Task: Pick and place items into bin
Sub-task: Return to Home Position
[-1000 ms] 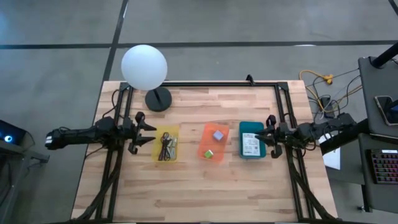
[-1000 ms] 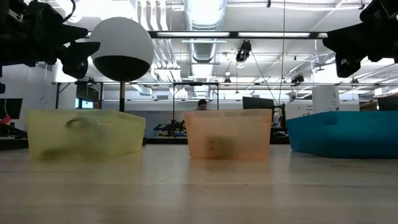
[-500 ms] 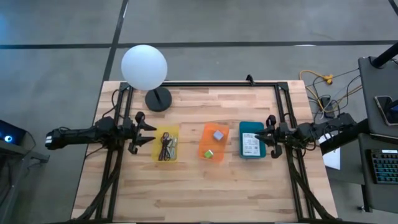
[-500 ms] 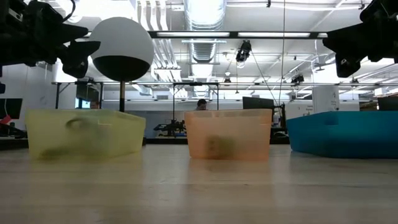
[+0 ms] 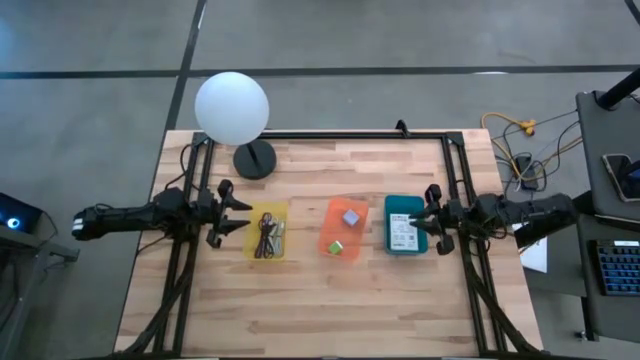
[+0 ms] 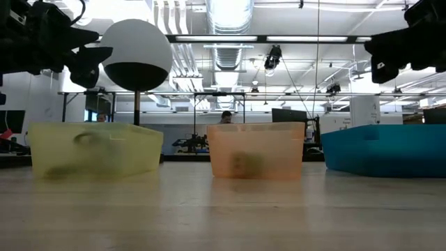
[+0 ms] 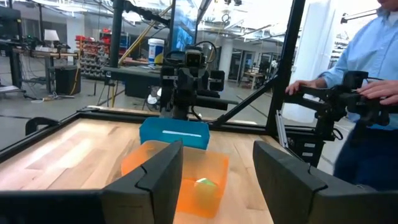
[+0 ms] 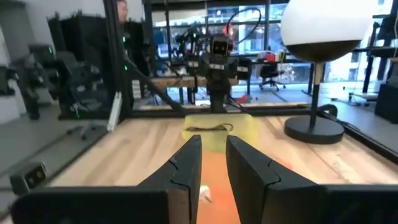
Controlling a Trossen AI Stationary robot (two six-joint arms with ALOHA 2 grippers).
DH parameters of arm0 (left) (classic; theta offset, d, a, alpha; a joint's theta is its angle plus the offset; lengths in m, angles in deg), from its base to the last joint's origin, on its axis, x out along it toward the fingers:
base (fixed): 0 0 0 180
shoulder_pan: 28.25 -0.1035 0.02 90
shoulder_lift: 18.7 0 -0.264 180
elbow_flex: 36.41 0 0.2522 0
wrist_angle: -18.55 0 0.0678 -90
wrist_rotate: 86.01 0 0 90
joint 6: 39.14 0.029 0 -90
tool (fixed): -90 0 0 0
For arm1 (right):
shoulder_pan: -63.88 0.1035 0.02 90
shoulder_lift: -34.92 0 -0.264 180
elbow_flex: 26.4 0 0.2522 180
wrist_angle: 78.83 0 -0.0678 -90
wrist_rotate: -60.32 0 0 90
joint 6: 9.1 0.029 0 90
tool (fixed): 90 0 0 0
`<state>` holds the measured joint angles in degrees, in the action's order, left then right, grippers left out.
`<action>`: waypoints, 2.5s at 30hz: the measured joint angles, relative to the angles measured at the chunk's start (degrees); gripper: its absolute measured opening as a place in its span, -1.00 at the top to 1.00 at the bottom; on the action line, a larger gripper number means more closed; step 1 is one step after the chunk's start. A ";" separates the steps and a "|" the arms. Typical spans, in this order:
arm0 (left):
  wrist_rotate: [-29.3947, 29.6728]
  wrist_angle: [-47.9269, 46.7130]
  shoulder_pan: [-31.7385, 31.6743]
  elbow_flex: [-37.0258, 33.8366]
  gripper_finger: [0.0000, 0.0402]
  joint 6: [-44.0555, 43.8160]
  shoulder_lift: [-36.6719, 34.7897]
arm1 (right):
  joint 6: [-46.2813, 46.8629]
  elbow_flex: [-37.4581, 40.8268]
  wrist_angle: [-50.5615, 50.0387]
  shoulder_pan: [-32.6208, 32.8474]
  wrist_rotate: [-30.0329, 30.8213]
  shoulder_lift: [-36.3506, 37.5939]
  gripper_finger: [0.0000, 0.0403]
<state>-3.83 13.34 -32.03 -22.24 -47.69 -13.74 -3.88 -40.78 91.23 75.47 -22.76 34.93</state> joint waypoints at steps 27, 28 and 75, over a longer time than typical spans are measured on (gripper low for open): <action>0.20 -0.04 0.01 -0.04 0.11 -0.02 -0.12 | -2.58 0.02 -0.70 -13.23 -10.99 -0.79 0.68; 0.20 -0.04 0.01 -0.04 0.11 -0.02 -0.12 | -2.29 0.02 -0.74 -13.23 -10.98 -0.82 0.68; 0.17 -0.04 0.01 -0.04 0.10 0.00 -0.10 | -2.17 0.04 -0.75 -13.23 -10.94 -0.90 0.68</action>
<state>-3.65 13.31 -32.02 -22.29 -47.69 -13.84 -6.05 -40.74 90.48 62.23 -33.69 34.04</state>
